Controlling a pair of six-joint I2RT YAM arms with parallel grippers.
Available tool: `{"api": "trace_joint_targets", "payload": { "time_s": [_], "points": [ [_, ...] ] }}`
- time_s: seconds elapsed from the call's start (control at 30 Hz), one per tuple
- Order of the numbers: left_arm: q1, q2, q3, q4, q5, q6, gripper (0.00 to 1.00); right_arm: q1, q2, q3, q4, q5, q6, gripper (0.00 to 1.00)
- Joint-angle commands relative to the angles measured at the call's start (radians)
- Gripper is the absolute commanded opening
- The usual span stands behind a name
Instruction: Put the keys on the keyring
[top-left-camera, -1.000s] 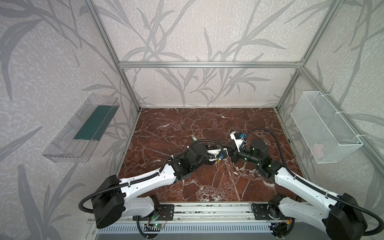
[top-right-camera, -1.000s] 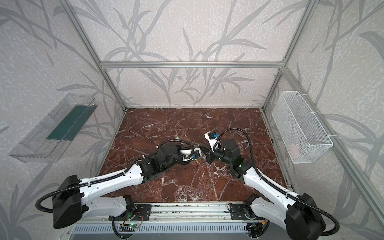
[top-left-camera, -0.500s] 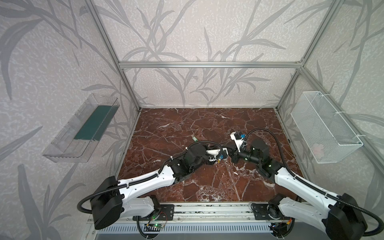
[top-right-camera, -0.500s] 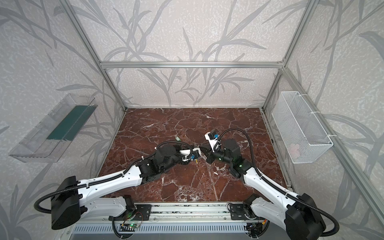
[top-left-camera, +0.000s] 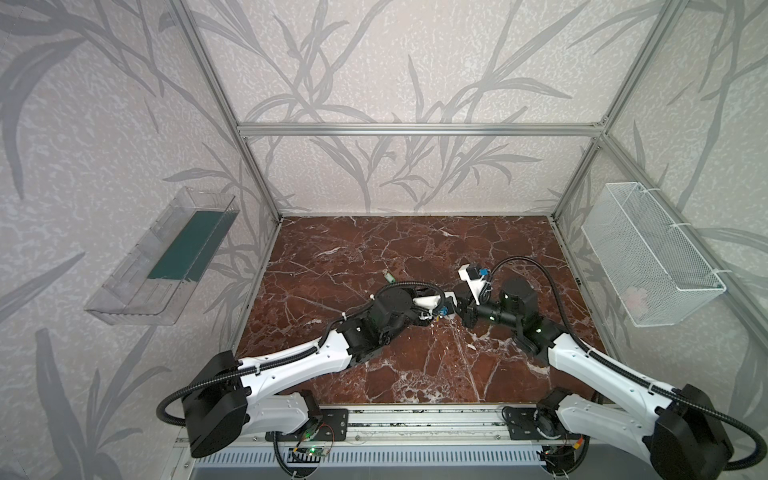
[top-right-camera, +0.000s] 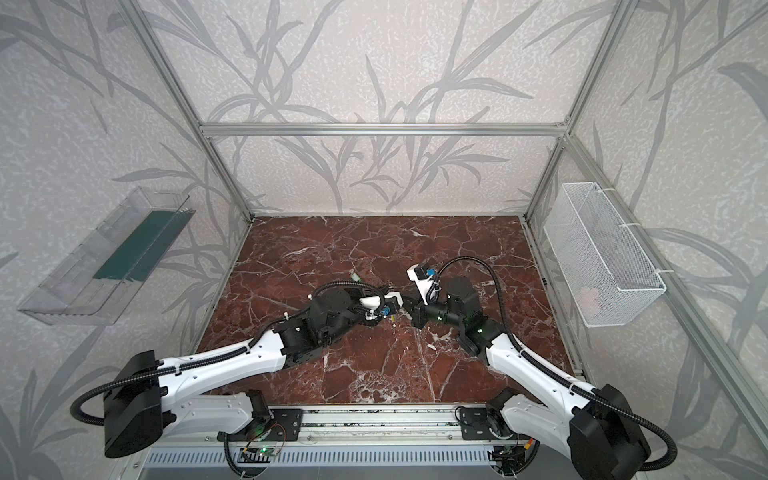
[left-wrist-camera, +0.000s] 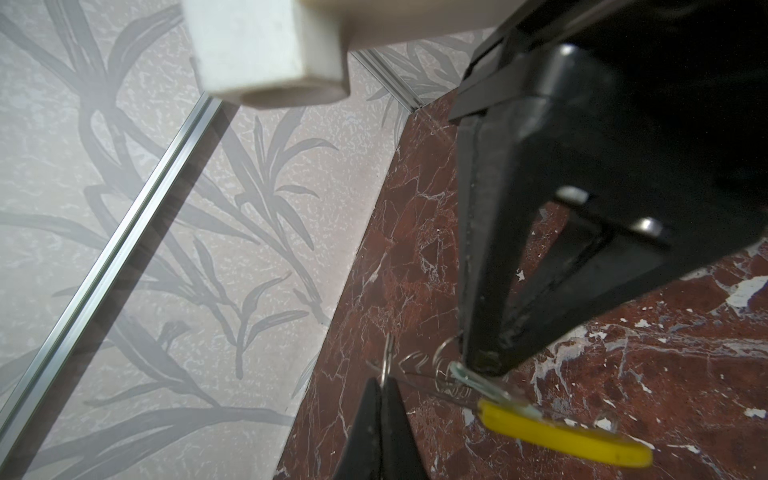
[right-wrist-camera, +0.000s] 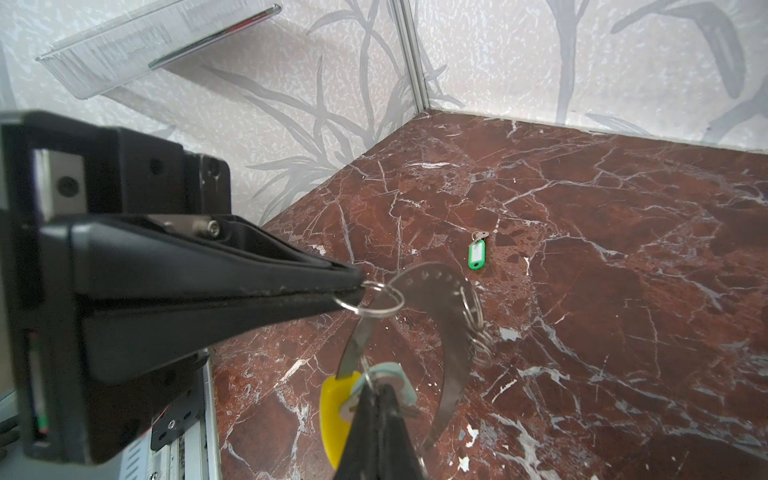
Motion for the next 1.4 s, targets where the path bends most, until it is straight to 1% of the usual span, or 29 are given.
{"api": "trace_joint_targets", "payload": {
  "time_s": [0.0, 0.27, 1.37],
  "points": [
    [-0.007, 0.002, -0.014, 0.046, 0.007, 0.022, 0.0, -0.004, -0.004, 0.032, 0.032, 0.002, 0.016, 0.0],
    [-0.007, -0.004, -0.018, 0.032, 0.014, 0.025, 0.0, -0.004, -0.018, 0.036, 0.032, 0.044, 0.001, 0.0],
    [-0.008, 0.012, 0.0, -0.002, -0.001, 0.036, 0.0, -0.002, -0.015, 0.059, 0.012, 0.064, 0.016, 0.0]
  ]
}}
